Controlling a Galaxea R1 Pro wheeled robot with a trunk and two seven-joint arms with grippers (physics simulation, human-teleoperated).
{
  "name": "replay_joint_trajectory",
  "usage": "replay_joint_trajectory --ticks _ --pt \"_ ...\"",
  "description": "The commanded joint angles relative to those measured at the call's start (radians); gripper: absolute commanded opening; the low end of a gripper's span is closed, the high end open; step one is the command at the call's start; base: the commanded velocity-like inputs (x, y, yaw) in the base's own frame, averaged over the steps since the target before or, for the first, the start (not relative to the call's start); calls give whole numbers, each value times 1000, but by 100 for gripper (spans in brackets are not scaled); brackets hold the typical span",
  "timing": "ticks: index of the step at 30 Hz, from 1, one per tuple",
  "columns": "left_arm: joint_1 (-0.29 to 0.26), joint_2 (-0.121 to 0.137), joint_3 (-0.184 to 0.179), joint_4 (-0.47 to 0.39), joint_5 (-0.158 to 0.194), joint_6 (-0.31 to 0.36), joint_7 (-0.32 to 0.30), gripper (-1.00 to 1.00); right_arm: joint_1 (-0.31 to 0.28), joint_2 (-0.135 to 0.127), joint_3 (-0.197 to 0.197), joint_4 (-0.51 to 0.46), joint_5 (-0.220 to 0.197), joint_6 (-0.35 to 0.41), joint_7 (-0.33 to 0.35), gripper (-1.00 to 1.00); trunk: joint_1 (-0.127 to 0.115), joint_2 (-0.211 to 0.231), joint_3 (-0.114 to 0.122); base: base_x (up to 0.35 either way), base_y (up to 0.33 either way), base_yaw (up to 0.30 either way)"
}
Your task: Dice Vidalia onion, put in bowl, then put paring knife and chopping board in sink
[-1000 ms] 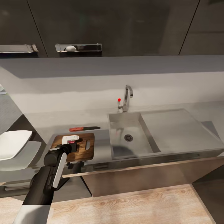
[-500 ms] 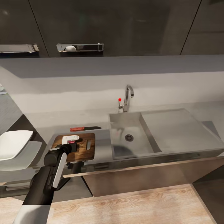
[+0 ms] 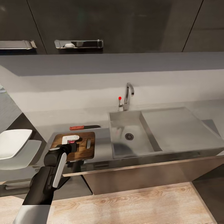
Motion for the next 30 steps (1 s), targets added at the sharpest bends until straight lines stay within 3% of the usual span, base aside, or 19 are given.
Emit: replay_joint_trajectory --ticks 1,30 --pt "0 0 2 -1 5 5 5 -100 0 -2 7 -2 -8 -2 -8 100 1 -2 -2 0 0 0" --pt "0 1 2 3 5 5 5 -100 0 -2 7 -2 -8 -2 -8 100 1 -2 -17 0 0 0"
